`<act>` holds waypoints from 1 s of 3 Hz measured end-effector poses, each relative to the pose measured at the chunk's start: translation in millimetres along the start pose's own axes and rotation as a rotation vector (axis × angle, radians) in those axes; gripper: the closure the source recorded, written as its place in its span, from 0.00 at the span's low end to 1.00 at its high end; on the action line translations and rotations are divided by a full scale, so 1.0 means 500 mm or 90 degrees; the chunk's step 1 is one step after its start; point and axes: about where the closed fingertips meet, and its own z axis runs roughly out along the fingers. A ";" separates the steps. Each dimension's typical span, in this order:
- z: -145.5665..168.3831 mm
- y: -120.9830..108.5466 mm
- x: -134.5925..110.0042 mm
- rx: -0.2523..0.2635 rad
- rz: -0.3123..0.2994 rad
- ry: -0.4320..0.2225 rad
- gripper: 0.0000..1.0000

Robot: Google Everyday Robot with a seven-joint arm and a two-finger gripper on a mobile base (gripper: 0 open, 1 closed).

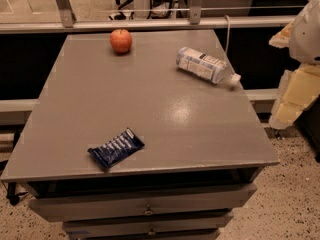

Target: Move blue plastic bottle near rxbar blueberry

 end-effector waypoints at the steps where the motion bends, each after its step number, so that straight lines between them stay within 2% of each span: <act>1: 0.026 -0.079 0.012 0.055 0.007 -0.011 0.00; 2: 0.069 -0.197 0.021 0.109 0.047 -0.072 0.00; 3: 0.135 -0.302 0.000 0.115 0.099 -0.169 0.00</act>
Offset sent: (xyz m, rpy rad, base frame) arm 0.1906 -0.0566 -0.0195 0.2476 -0.3043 -0.1466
